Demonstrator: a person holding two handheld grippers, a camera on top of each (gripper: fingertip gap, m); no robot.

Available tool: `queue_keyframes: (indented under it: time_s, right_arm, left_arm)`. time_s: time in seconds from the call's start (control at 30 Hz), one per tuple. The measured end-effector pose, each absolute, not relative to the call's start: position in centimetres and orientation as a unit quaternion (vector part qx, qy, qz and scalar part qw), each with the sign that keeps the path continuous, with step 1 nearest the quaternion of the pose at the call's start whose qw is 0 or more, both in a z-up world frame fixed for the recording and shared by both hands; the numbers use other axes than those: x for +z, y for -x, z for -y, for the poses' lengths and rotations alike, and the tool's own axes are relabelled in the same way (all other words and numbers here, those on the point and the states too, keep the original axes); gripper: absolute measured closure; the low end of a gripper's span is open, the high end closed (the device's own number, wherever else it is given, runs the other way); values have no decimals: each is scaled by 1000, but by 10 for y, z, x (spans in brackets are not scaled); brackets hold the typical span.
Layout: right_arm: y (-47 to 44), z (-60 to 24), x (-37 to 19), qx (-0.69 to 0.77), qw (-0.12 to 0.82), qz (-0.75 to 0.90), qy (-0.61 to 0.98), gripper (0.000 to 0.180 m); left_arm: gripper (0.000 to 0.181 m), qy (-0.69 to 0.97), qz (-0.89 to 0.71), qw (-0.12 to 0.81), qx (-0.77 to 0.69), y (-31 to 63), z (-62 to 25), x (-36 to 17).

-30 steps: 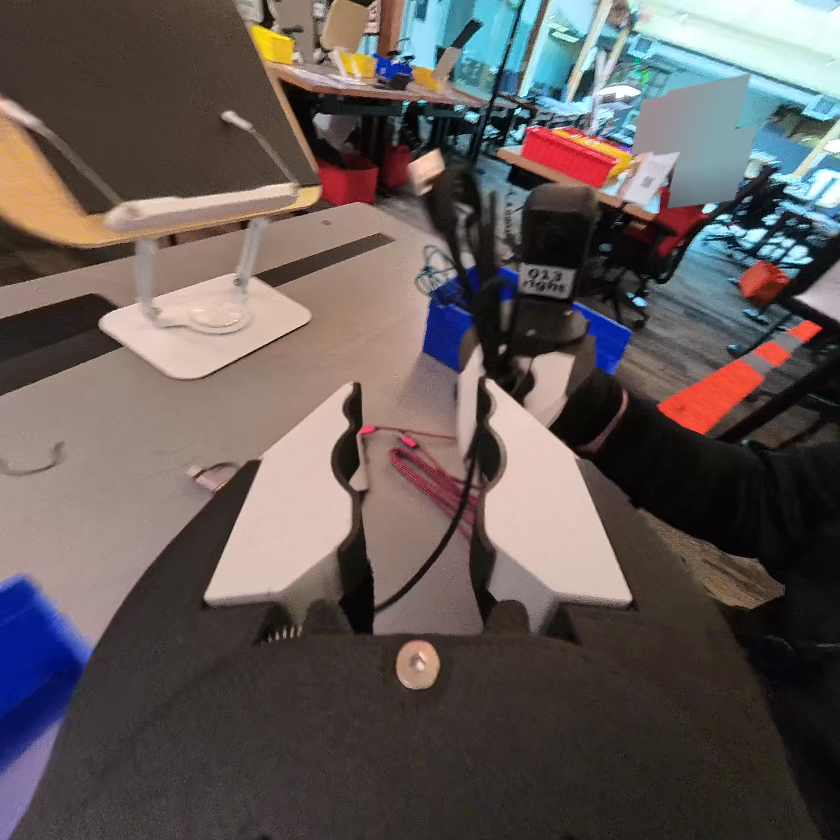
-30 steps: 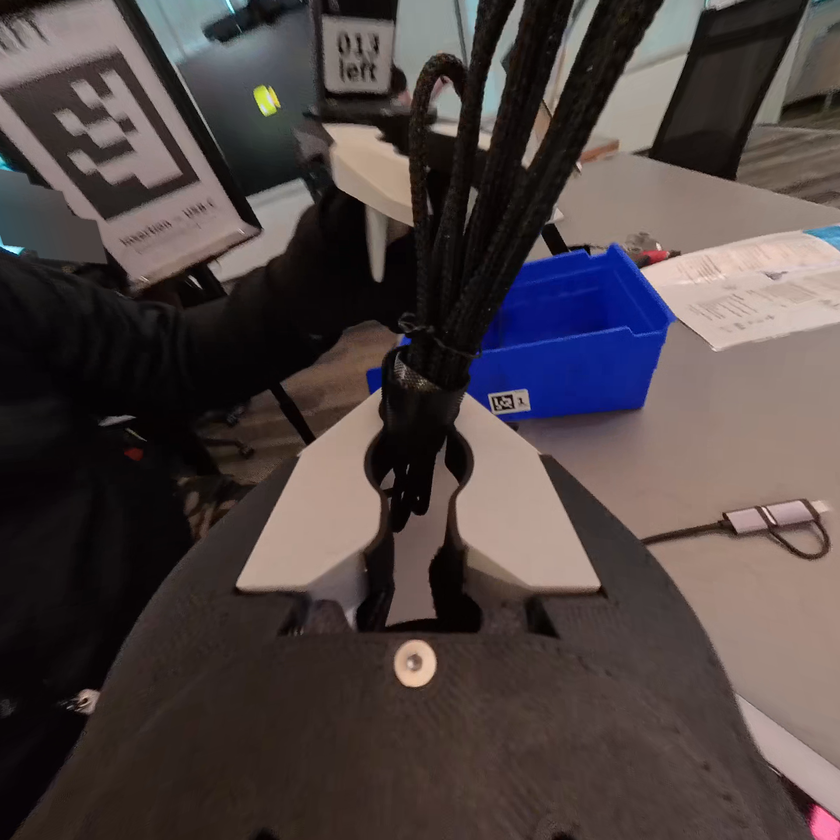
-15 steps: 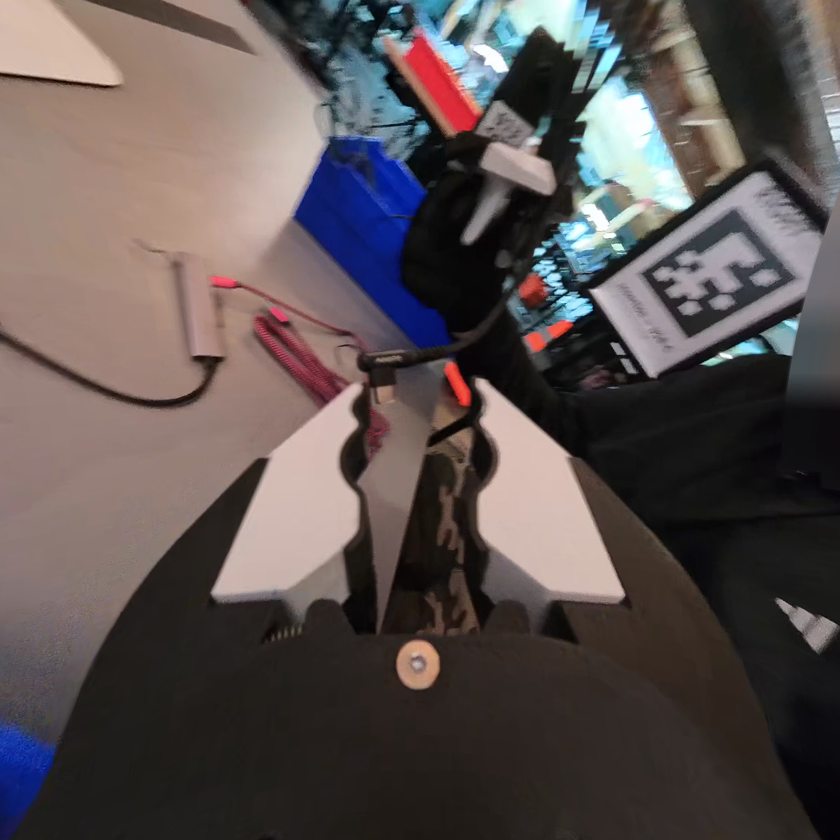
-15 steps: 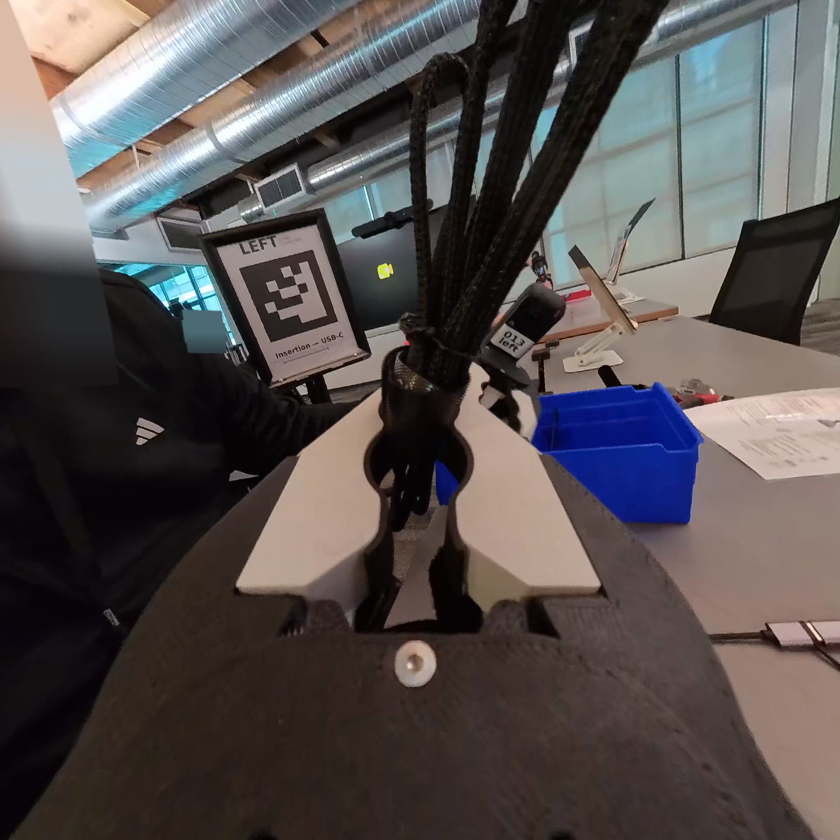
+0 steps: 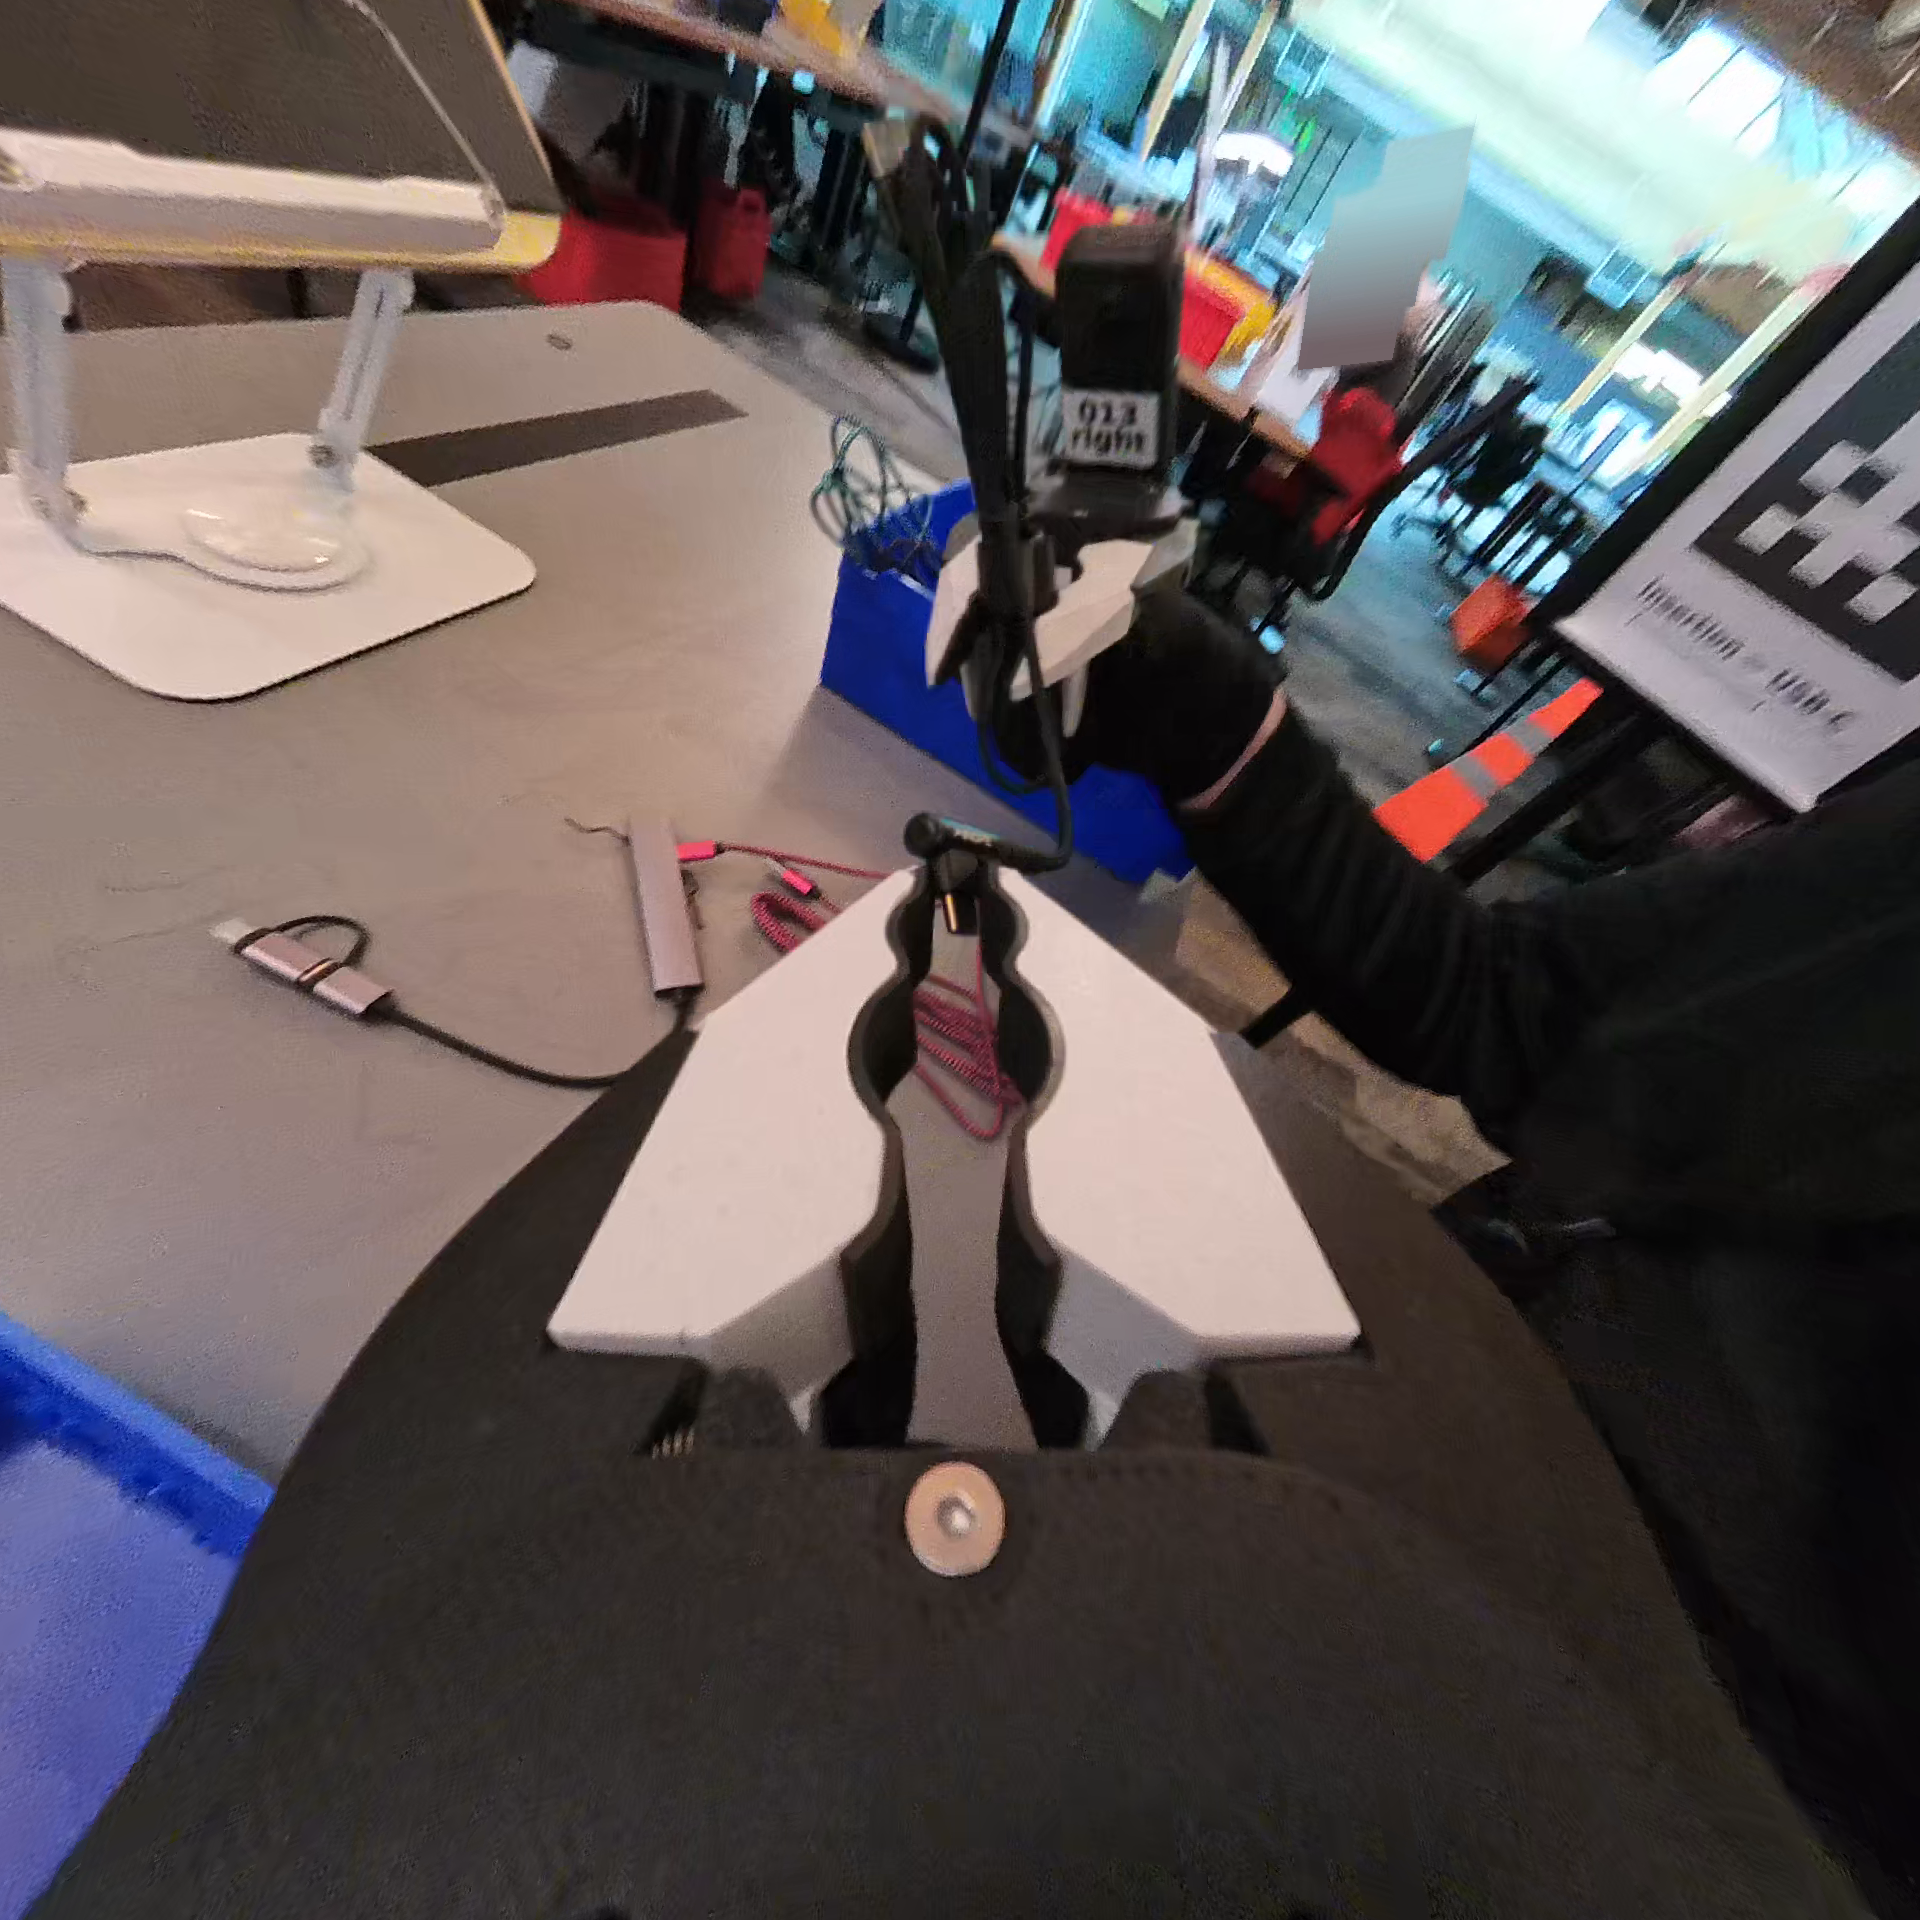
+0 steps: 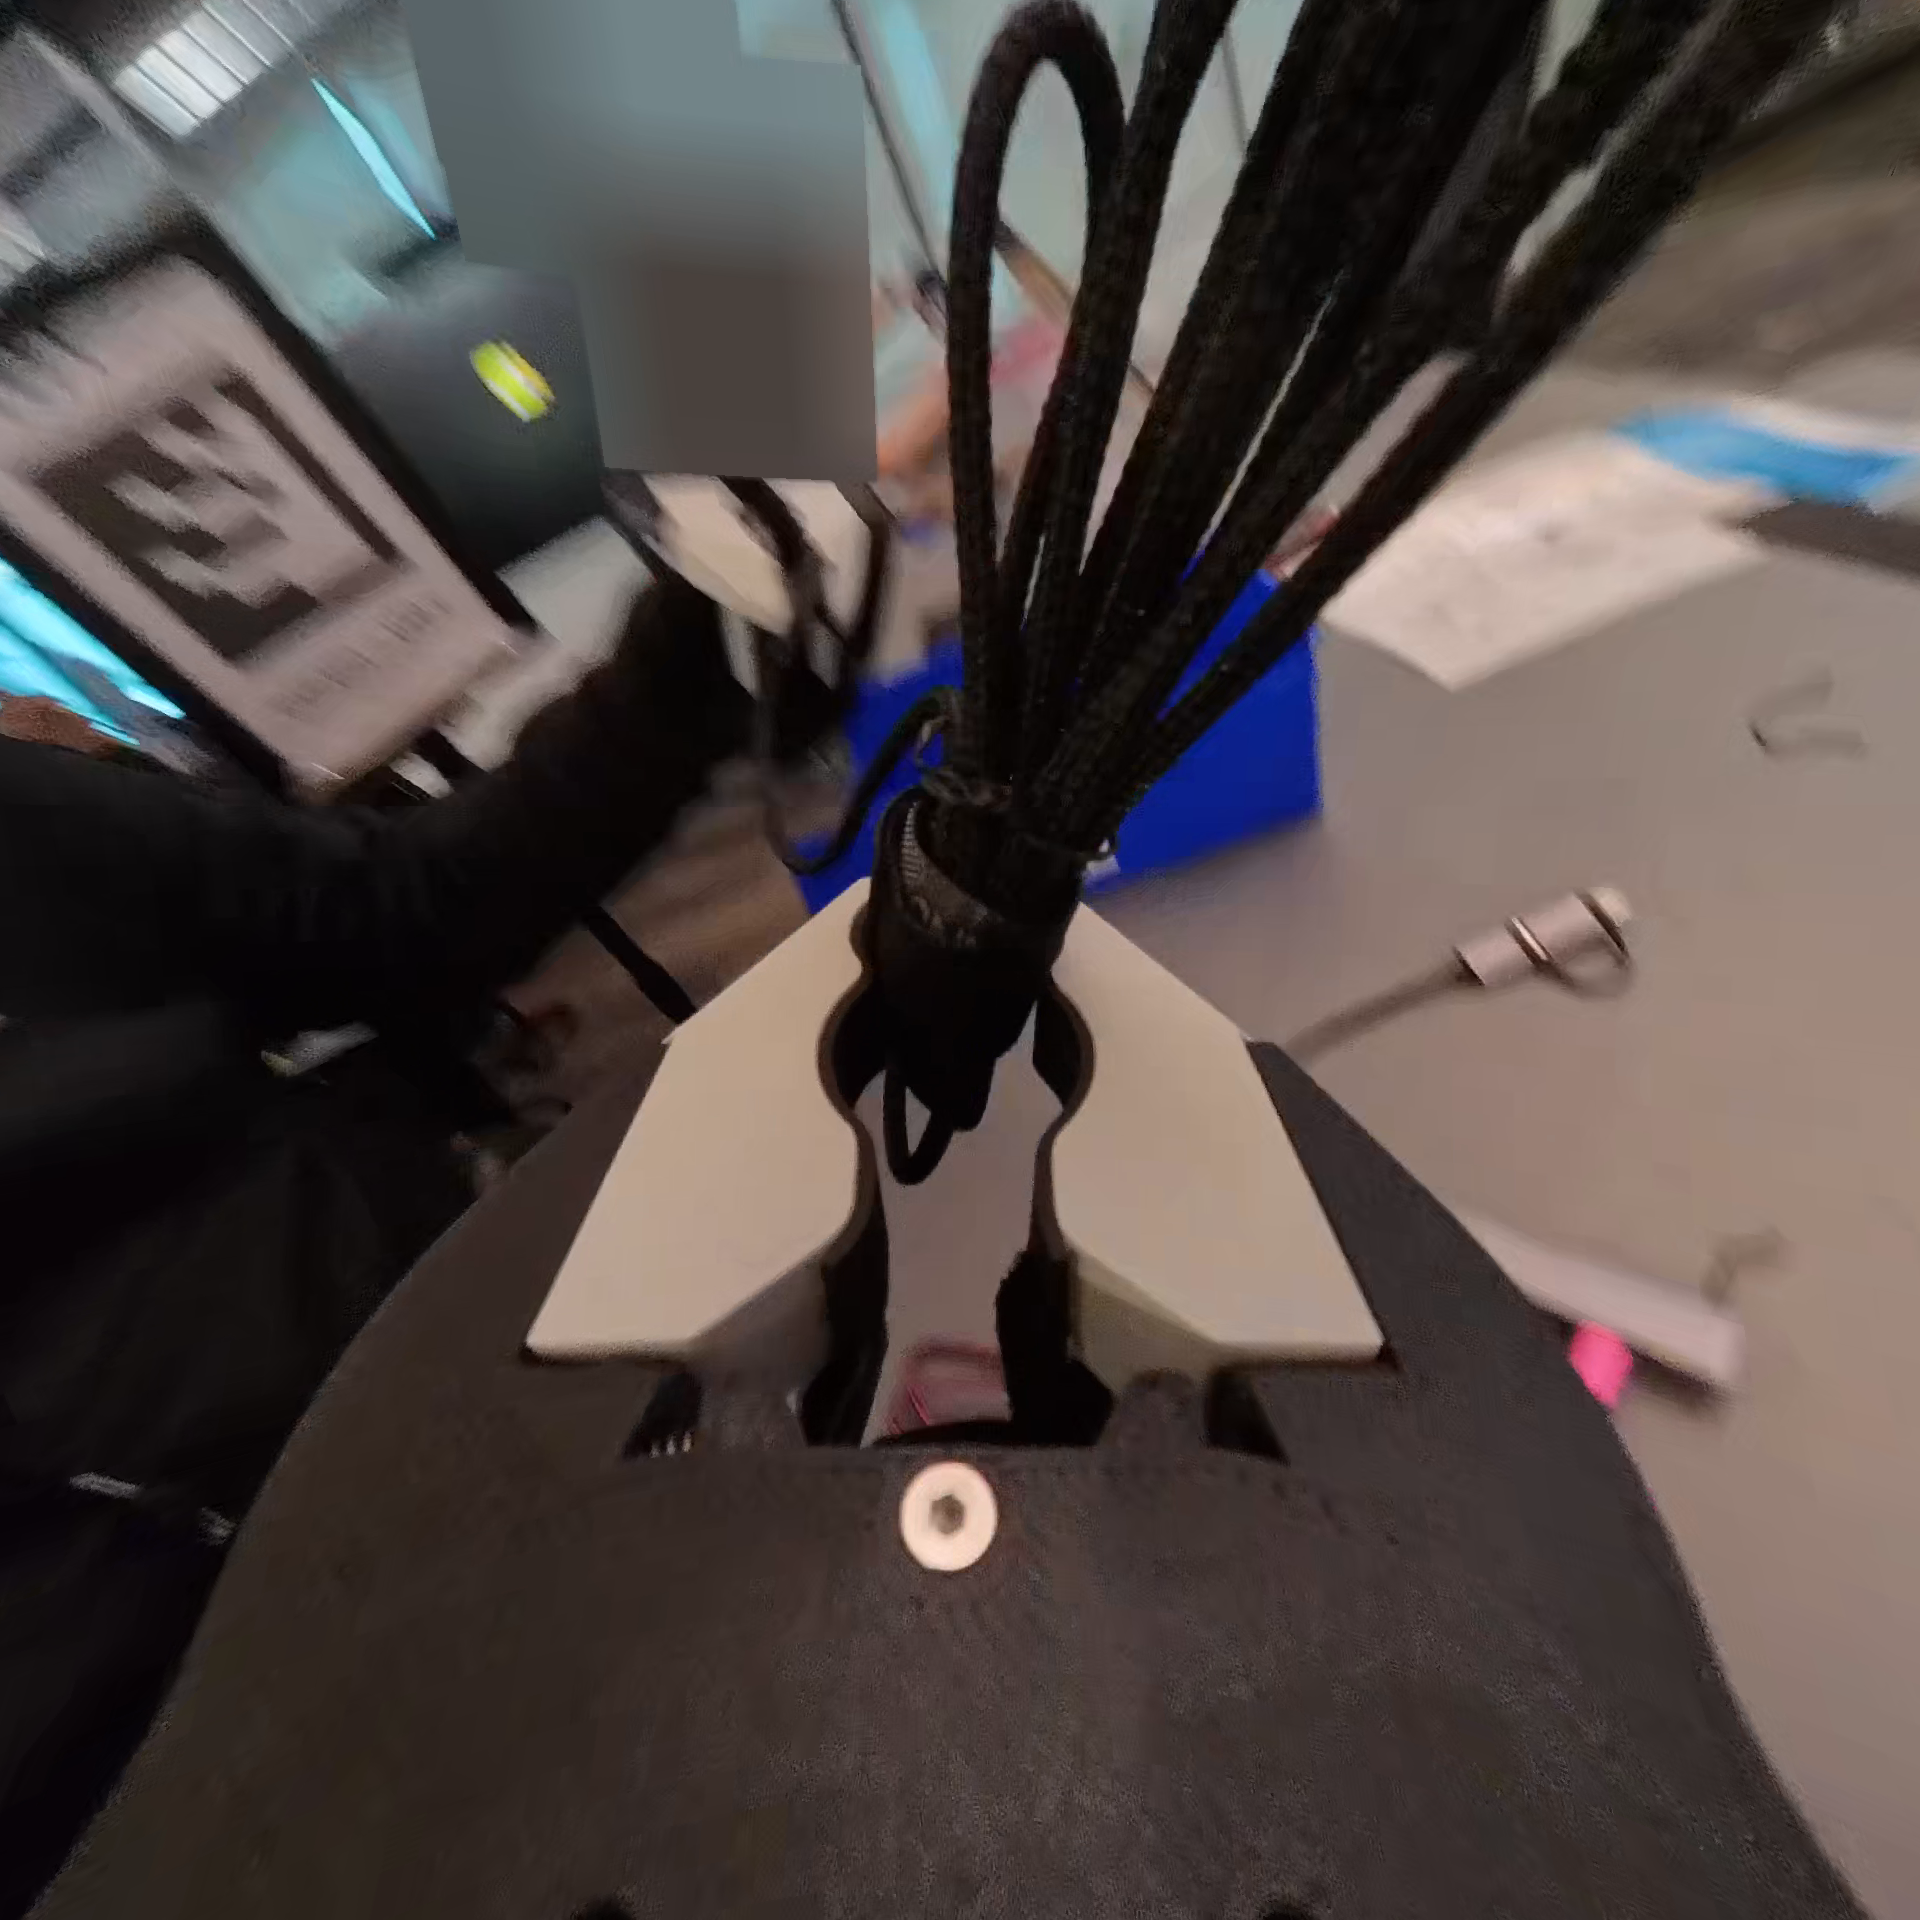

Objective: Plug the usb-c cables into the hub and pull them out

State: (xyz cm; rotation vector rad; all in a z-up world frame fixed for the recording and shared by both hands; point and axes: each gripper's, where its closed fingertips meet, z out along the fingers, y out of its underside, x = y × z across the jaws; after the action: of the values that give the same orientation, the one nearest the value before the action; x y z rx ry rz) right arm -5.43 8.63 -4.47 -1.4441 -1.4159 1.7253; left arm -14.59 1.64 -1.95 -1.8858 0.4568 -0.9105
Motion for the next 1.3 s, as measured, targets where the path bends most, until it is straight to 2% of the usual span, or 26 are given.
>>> queue_keyframes:
  time_s: [0.17,0.27,0.43,0.57,0.63,0.7,0.8,0.93,1.0,1.07,1.3]
  right_arm:
    - [53,-82,-121,471,165,595,630,157]
    - [35,-68,-170,354,84,658,659,156]
    - [-5,-60,-206,231,-3,696,680,152]
    - [-36,-79,-207,153,-3,684,713,122]
    - [-47,-88,-197,141,14,676,724,108]
    - [-55,-99,-180,134,46,662,736,108]
    - [-38,-103,-131,203,145,667,702,128]
    - [16,-57,-50,356,323,726,492,148]
    - [32,-45,-40,340,395,748,411,142]
    - [44,-41,-41,312,434,759,372,146]
    - [50,-31,-52,286,459,781,313,143]
  left_arm:
    - [175,818,-198,447,-302,154,-20,-38]
    - [175,838,-211,419,-277,149,-20,-54]
    - [176,848,-234,392,-268,127,-29,-70]
    - [176,841,-257,380,-286,101,-39,-77]
    - [176,839,-270,379,-281,88,-46,-82]
    - [176,833,-281,379,-288,75,-51,-85]
    - [176,815,-301,393,-302,60,-55,-82]
    - [177,794,-315,385,-350,45,-53,-75]
    - [177,777,-317,370,-399,39,-48,-67]
    - [177,763,-332,349,-431,35,-43,-64]
    - [177,725,-366,285,-509,36,-32,-53]
